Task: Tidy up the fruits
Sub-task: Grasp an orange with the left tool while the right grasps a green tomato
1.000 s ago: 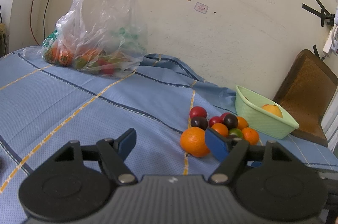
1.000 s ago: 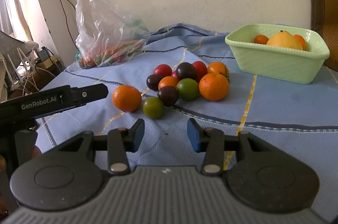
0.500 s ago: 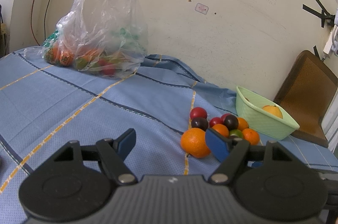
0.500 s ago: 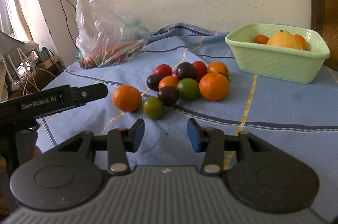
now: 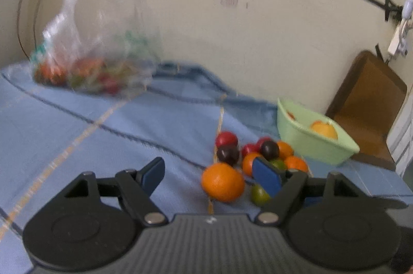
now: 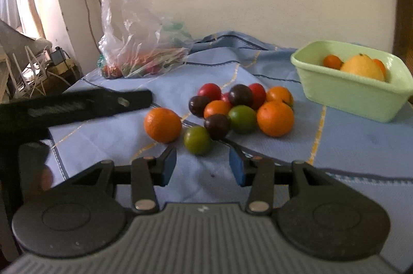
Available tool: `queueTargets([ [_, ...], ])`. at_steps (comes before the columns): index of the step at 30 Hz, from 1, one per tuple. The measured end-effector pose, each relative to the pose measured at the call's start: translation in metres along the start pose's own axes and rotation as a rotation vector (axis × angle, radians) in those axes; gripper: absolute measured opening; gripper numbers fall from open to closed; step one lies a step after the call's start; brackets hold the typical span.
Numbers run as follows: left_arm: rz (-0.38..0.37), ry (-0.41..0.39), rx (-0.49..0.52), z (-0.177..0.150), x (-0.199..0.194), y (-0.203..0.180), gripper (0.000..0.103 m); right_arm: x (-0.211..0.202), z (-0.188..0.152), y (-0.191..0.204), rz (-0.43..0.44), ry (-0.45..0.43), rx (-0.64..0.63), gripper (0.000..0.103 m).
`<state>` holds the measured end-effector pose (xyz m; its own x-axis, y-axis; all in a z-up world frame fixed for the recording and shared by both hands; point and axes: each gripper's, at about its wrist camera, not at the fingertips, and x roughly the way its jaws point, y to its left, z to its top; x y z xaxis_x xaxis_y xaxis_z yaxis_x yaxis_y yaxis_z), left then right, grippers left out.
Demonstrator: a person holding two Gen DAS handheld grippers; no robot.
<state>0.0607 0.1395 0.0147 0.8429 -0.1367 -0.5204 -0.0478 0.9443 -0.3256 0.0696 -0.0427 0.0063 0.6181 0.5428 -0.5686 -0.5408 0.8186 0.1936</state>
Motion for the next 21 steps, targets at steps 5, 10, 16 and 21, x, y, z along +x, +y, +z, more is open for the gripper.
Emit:
queueTargets([
  [5,-0.024,0.062,-0.043,-0.001,0.020,0.001,0.050,0.014,0.006,0.001,-0.002,0.020,-0.006,0.047],
  [10,-0.067,0.066,-0.065,-0.006,0.017,0.001,0.041,0.008,0.003,0.001,0.018,0.024,-0.027,0.027],
  [16,-0.124,0.103,-0.070,-0.027,0.002,-0.022,0.041,-0.028,-0.013,-0.017,0.008,0.013,-0.020,0.027],
  [21,-0.180,0.138,-0.012,-0.044,0.005,-0.064,0.042,-0.064,-0.029,-0.040,-0.054,-0.010,-0.016,0.027],
])
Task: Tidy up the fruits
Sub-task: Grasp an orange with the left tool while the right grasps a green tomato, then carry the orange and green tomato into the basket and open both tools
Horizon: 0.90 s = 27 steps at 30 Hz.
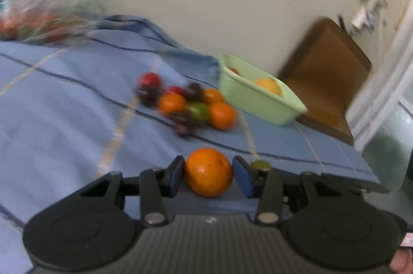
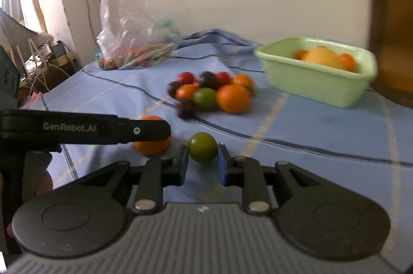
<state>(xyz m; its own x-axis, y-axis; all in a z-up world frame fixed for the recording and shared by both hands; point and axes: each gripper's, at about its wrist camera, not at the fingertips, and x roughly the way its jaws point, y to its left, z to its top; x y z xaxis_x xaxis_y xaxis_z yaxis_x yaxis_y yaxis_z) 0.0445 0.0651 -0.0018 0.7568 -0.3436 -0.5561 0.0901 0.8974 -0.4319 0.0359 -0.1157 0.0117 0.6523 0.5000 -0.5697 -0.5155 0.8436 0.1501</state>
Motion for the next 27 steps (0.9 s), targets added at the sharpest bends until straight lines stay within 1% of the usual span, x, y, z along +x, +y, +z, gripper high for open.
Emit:
queueTargets([
  [4,-0.015,0.017,0.048,-0.005,0.015,-0.031,0.042,-0.021,-0.009,-0.018,-0.064,-0.031,-0.006,0.027],
  [8,-0.058,0.047,0.043,0.006,0.031,-0.048,0.041,-0.035,-0.011,-0.040,-0.092,-0.077,0.040,0.027],
  [10,-0.067,0.036,0.055,0.020,0.039,-0.058,0.041,-0.038,-0.004,-0.051,-0.106,-0.123,0.062,0.027],
  [12,-0.076,0.003,0.068,0.037,0.046,-0.065,0.041,-0.038,0.007,-0.063,-0.120,-0.176,0.082,0.027],
  [14,-0.080,-0.028,0.069,0.057,0.054,-0.069,0.041,-0.033,0.021,-0.077,-0.141,-0.225,0.108,0.027],
  [17,-0.084,-0.046,0.053,0.086,0.074,-0.073,0.041,-0.021,0.040,-0.096,-0.166,-0.269,0.132,0.027],
  [19,-0.079,-0.043,0.046,0.101,0.088,-0.072,0.042,-0.009,0.050,-0.106,-0.184,-0.278,0.126,0.027],
  [22,-0.047,-0.019,0.041,0.119,0.117,-0.069,0.042,0.008,0.056,-0.118,-0.215,-0.264,0.113,0.027],
  [25,-0.030,0.011,0.028,0.125,0.138,-0.064,0.041,0.020,0.057,-0.127,-0.230,-0.250,0.114,0.029],
  [27,-0.020,0.021,0.030,0.127,0.149,-0.064,0.041,0.023,0.055,-0.130,-0.245,-0.255,0.112,0.030],
])
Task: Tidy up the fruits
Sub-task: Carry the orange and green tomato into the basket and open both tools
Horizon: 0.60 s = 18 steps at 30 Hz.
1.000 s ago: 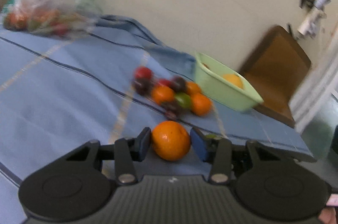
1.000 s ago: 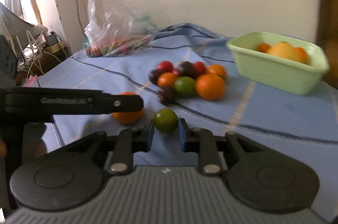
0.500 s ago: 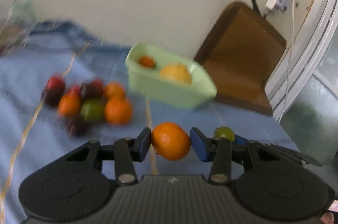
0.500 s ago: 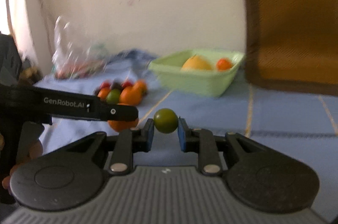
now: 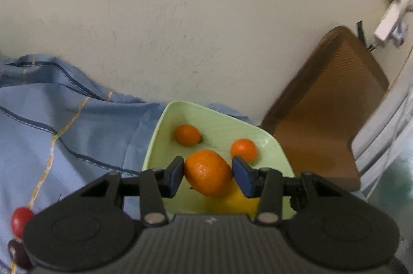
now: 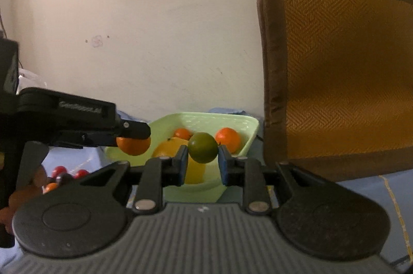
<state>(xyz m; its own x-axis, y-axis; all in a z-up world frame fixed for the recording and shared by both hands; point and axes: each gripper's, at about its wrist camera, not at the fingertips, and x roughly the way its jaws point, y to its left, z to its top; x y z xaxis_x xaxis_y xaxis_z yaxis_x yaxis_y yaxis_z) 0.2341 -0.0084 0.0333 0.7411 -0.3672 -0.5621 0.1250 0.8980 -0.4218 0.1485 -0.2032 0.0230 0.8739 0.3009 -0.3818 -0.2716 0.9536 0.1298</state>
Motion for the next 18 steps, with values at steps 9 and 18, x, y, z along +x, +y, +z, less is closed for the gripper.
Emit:
queueTargets([
  [9,-0.014,-0.071,0.007,0.004,-0.032,0.005,0.053,-0.009,-0.002,-0.007,0.003,-0.057,0.007,0.047],
  [18,0.133,-0.175,-0.013,-0.041,-0.148,0.070,0.052,-0.031,-0.004,0.022,0.215,-0.035,-0.013,0.047],
])
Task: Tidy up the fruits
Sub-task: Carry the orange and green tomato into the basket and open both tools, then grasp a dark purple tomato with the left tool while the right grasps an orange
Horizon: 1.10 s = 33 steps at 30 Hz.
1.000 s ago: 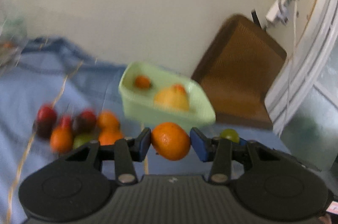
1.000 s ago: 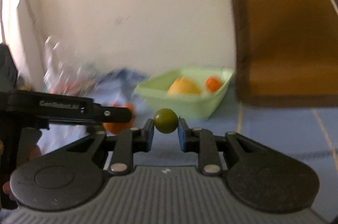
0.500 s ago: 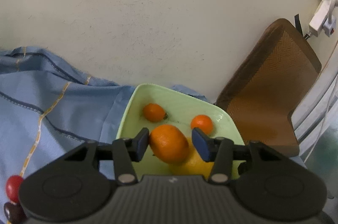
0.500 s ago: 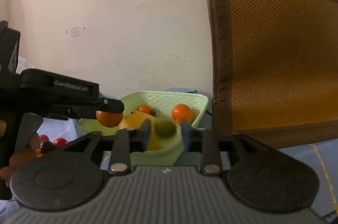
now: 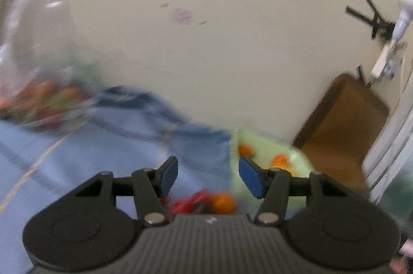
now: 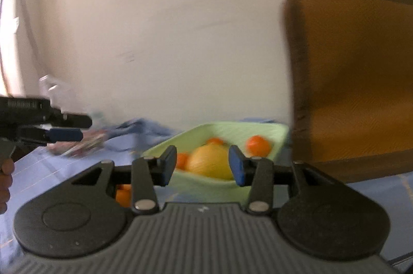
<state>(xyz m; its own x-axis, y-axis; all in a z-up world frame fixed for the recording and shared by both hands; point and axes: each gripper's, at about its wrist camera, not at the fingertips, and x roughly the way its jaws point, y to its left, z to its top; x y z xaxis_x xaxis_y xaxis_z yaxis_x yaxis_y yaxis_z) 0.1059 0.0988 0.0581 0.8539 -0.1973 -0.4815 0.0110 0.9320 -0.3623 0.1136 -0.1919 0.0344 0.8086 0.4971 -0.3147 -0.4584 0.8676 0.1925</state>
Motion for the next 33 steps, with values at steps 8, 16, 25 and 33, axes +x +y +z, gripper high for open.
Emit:
queueTargets([
  [8,-0.035,0.126,-0.018,-0.048,-0.002,0.020,0.051,0.015,-0.013,0.064,0.119,0.121,-0.207,0.045],
  [16,-0.008,0.157,0.112,-0.062,0.015,0.004,0.051,0.041,-0.016,0.072,0.111,0.214,-0.263,0.045],
  [25,0.002,0.146,0.159,-0.066,0.021,-0.003,0.025,0.066,-0.019,0.068,0.178,0.326,-0.181,0.046],
  [33,-0.077,0.170,0.130,-0.075,0.006,-0.011,0.024,0.046,-0.024,0.068,0.152,0.321,-0.199,0.036],
])
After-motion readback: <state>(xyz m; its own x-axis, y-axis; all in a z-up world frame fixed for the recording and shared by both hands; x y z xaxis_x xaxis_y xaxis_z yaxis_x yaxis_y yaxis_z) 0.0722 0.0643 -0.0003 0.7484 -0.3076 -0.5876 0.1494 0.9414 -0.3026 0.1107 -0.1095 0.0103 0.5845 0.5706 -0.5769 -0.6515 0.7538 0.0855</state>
